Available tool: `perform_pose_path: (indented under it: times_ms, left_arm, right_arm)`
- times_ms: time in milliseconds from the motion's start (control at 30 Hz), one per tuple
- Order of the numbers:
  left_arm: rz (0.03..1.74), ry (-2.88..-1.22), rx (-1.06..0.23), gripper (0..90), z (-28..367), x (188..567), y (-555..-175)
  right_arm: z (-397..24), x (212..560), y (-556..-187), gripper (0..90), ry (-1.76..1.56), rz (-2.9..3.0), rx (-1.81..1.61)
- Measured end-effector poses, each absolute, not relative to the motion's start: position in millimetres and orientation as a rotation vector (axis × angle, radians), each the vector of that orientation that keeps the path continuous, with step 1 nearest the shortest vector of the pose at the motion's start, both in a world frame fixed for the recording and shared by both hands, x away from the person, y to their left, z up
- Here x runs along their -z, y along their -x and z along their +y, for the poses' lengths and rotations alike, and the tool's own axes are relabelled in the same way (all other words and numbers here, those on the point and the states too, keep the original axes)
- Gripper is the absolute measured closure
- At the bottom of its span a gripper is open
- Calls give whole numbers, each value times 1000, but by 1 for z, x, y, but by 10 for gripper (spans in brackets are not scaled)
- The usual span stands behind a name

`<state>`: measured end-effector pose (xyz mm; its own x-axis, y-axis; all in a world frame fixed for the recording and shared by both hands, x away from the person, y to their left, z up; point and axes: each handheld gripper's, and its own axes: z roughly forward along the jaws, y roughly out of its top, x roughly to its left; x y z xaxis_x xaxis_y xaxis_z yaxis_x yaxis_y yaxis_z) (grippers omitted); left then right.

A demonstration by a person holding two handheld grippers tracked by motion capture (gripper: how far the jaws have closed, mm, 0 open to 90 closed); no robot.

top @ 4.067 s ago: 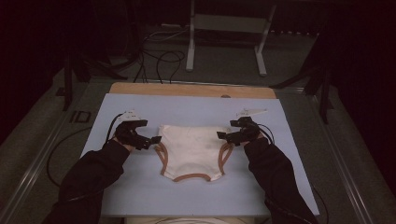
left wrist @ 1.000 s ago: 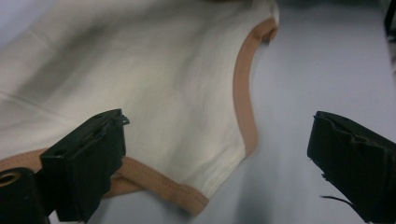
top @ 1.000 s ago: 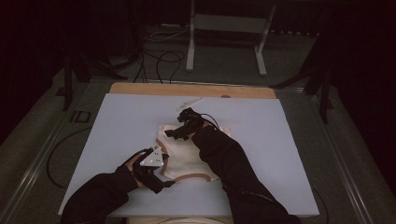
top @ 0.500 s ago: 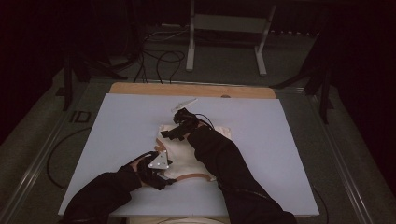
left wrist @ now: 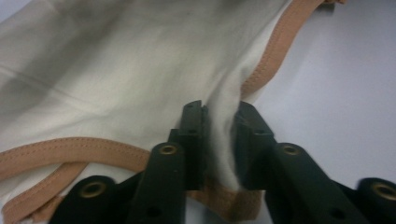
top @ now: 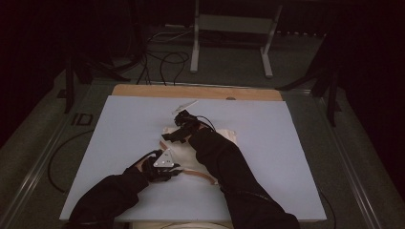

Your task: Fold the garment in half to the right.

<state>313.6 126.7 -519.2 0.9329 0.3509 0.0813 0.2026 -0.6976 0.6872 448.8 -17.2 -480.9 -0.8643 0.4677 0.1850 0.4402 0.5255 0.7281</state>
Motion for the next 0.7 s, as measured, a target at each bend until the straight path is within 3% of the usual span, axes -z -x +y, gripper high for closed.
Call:
perform_pose_path:
  times_ms: [133,500,700]
  left_arm:
    - [408,-2360,-260,837,126,519,-316]
    - [413,-2360,-260,852,126,520,-315]
    - [417,-2355,-257,852,126,520,-315]
  right_arm:
    - [-15,483,-453,135,-814,2716,-1280]
    - [1,484,-469,138,-870,2690,-1191]
    - [11,488,-473,243,-915,2675,-1191]
